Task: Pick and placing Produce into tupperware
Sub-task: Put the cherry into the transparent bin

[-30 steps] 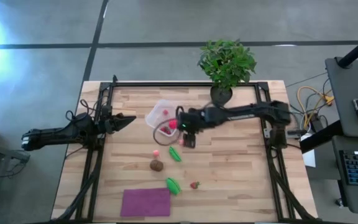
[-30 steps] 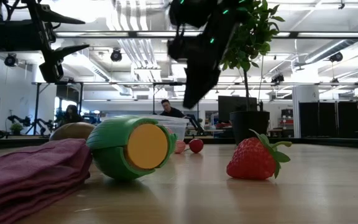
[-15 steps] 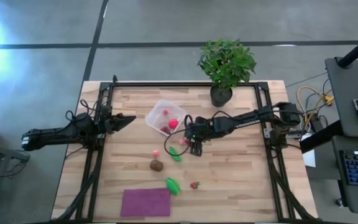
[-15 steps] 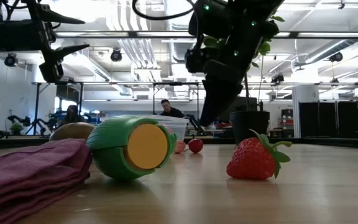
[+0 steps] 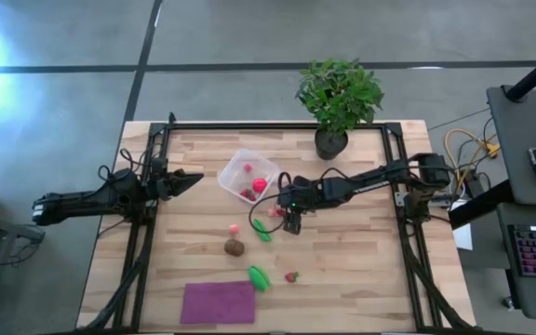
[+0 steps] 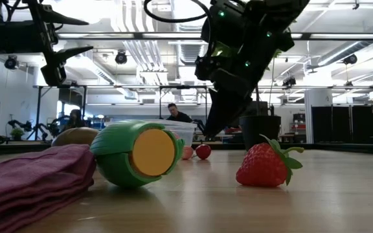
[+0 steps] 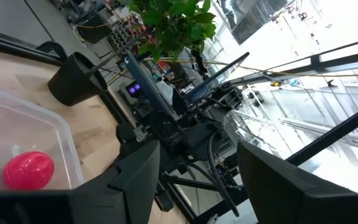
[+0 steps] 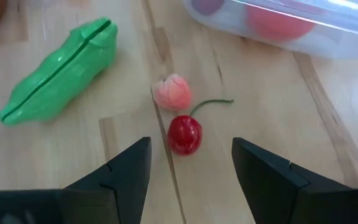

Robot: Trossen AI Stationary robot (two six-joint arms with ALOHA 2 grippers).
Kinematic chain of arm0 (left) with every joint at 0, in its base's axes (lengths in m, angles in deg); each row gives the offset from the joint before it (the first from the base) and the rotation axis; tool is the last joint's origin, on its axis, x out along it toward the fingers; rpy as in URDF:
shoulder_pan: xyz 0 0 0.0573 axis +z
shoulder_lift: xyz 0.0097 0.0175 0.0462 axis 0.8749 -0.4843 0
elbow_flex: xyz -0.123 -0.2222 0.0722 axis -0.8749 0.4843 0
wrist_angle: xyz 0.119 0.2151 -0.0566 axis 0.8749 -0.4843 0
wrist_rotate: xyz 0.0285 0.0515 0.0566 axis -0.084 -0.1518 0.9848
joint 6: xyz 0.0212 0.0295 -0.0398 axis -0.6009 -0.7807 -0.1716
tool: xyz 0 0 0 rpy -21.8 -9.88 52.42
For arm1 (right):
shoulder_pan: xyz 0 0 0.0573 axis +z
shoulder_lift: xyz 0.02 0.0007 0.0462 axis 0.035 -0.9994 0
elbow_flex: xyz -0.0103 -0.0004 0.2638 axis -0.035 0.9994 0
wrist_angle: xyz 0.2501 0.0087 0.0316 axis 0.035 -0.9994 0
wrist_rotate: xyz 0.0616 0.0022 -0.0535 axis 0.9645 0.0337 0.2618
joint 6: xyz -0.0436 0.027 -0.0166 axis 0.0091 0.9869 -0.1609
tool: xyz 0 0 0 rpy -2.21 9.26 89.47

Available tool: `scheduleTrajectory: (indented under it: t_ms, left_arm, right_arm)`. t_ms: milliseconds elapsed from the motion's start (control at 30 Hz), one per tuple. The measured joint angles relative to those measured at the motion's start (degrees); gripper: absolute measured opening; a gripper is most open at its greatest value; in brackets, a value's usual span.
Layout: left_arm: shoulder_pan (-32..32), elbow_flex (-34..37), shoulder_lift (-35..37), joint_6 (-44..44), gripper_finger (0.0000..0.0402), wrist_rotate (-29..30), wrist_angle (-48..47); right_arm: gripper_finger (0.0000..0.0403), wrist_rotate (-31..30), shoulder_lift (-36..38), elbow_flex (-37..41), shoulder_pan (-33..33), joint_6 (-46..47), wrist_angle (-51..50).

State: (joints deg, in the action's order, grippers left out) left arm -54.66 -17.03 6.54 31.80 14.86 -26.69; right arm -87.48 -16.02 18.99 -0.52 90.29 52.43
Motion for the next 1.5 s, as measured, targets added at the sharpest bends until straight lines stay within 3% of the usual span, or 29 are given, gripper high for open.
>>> scheduleTrajectory:
  t_ms: [1500]
  left_arm:
    - [0.0, 0.0, 0.0, 0.0, 0.0201, 0.0, 0.0]
  right_arm:
    - [0.0217, -0.5, -5.6, 2.3, -0.4, 3.0, 11.6]
